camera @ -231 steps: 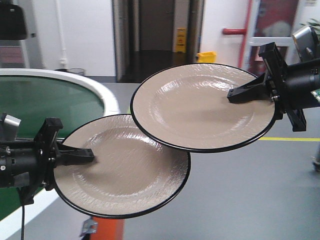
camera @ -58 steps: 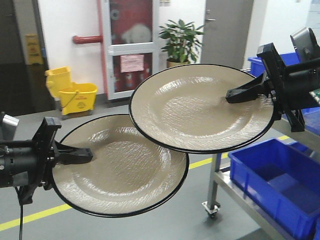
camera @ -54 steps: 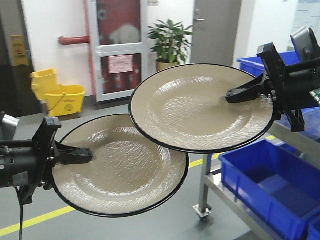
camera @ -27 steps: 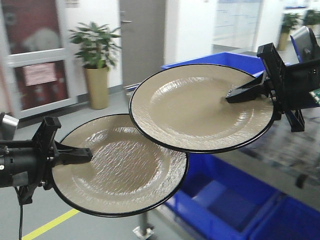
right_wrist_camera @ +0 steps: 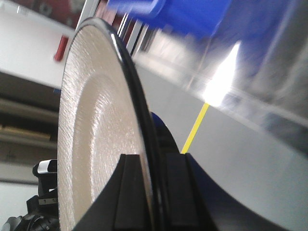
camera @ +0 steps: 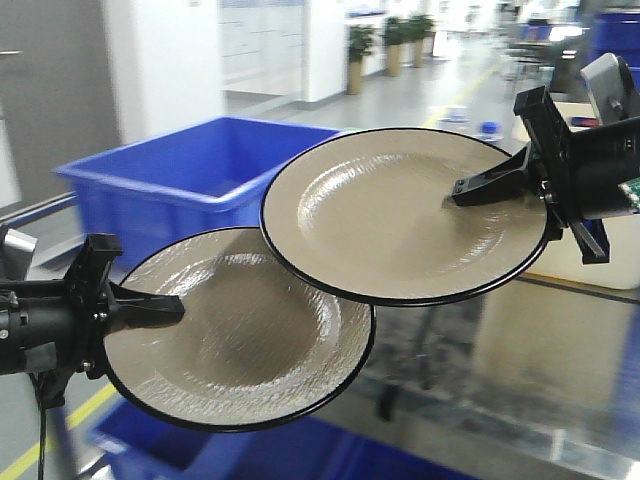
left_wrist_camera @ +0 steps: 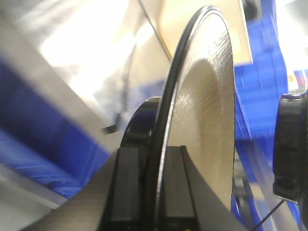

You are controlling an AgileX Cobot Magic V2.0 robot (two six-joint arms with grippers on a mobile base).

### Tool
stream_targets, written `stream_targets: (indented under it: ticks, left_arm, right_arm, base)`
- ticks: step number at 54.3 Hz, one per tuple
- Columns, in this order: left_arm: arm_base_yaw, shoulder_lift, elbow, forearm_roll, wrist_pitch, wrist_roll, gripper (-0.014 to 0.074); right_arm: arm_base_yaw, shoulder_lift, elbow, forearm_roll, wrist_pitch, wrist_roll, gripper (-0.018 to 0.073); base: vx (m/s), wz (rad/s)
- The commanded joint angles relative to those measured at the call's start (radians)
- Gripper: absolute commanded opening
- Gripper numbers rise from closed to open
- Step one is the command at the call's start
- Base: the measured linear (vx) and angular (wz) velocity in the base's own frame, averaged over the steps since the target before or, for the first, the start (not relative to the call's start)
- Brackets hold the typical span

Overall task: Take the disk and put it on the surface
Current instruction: 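Hold both plates raised while the base drives to the steel table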

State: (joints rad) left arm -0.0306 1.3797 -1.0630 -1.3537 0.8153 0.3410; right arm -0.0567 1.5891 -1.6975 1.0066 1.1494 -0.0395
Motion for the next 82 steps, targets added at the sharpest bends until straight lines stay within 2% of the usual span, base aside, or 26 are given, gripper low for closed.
stream_targets:
  ticks: [1, 39, 82]
  left_arm:
    - [-0.004, -0.044, -0.031, -0.115, 0.015, -0.015, -0.0001]
    - [-0.004, -0.044, -0.031, -0.115, 0.013, -0.015, -0.0001]
    - [-0.004, -0.044, -0.031, -0.115, 0.014, -0.015, -0.0001]
  right_arm:
    - [-0.003, -0.048, -0.039, 0.119, -0.056, 0.003, -0.0005]
    - [-0.003, -0.048, -0.039, 0.119, -0.056, 0.001, -0.0005]
    - [-0.003, -0.048, -0.039, 0.119, -0.056, 0.001, -0.0005]
  base:
    - [0.27, -0.79]
    - [0.21, -0.68]
    - [0.1, -0.01]
